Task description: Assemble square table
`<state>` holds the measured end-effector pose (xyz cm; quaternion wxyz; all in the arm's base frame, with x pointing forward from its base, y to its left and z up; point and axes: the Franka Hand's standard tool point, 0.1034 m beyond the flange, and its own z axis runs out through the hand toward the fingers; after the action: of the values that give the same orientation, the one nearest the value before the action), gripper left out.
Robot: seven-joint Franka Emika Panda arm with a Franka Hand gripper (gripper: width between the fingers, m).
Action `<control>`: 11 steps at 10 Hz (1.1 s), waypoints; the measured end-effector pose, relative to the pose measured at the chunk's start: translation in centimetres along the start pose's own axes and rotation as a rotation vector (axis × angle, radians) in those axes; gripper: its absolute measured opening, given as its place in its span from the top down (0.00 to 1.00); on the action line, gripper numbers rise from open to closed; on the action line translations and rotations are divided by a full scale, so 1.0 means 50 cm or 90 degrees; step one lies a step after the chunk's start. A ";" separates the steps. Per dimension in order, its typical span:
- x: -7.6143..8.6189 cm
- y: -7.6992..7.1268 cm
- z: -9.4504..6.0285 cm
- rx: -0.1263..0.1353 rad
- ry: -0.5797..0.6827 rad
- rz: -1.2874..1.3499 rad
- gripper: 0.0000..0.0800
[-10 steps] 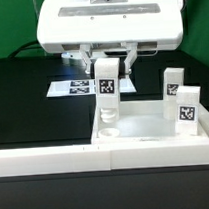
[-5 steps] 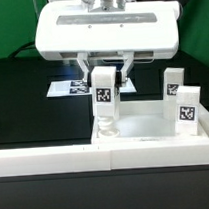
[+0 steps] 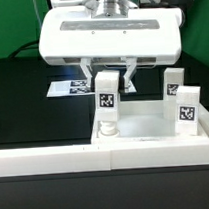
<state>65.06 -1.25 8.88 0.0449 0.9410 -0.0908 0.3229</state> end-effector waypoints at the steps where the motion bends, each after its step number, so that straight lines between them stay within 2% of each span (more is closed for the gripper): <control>1: -0.004 -0.002 0.003 0.000 -0.002 -0.002 0.64; 4: -0.020 0.001 0.013 -0.003 -0.010 -0.004 0.64; 7: -0.021 0.002 0.014 -0.003 -0.011 -0.004 0.64; 8: -0.022 0.002 0.014 -0.003 -0.011 -0.004 0.39; 9: -0.022 0.002 0.014 -0.003 -0.011 -0.004 0.39; 10: -0.022 0.002 0.014 -0.003 -0.011 -0.004 0.24; 11: -0.022 0.002 0.014 -0.003 -0.011 -0.004 0.20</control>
Offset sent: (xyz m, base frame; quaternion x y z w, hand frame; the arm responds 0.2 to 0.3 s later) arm 0.0015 0.0001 -0.0083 0.0039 0.0118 -0.0031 0.9999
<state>64.63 -1.29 7.65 0.0478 0.9440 -0.0888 0.3140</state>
